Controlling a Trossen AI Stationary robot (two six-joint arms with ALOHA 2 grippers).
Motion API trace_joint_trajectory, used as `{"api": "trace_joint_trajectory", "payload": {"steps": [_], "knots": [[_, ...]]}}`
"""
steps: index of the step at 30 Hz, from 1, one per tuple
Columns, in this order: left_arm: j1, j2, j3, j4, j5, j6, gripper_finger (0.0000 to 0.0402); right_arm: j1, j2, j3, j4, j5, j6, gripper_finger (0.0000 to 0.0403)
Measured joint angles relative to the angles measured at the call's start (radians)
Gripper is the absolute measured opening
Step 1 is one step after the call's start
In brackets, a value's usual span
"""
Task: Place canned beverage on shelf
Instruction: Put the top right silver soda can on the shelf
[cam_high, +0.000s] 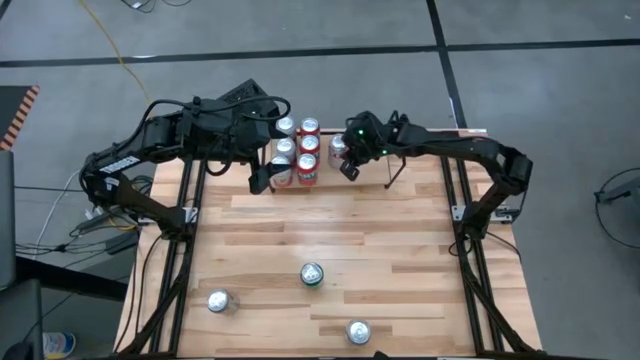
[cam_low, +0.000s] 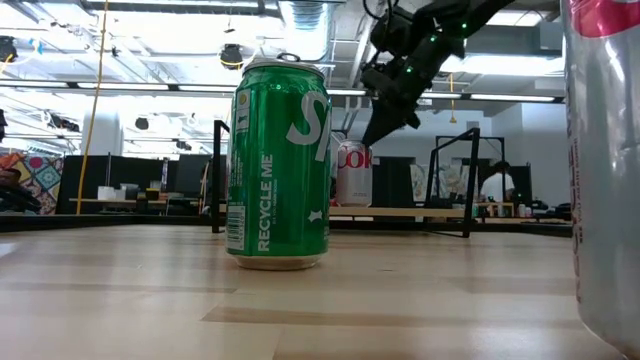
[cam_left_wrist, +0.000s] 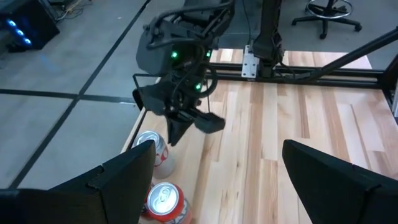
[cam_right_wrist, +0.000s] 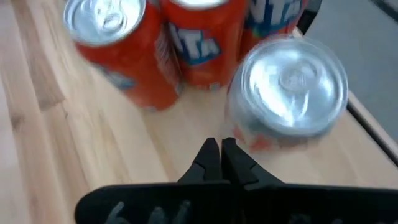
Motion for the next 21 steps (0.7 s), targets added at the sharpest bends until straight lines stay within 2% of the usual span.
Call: {"api": "trace_joint_trajectory", "payload": {"steps": [21], "knots": [[0.001, 0.0, 0.0, -0.016, 0.0, 0.052, 0.0336, -0.071, 0.013, 0.002, 0.144, 0.0, -0.068, 0.0]]}}
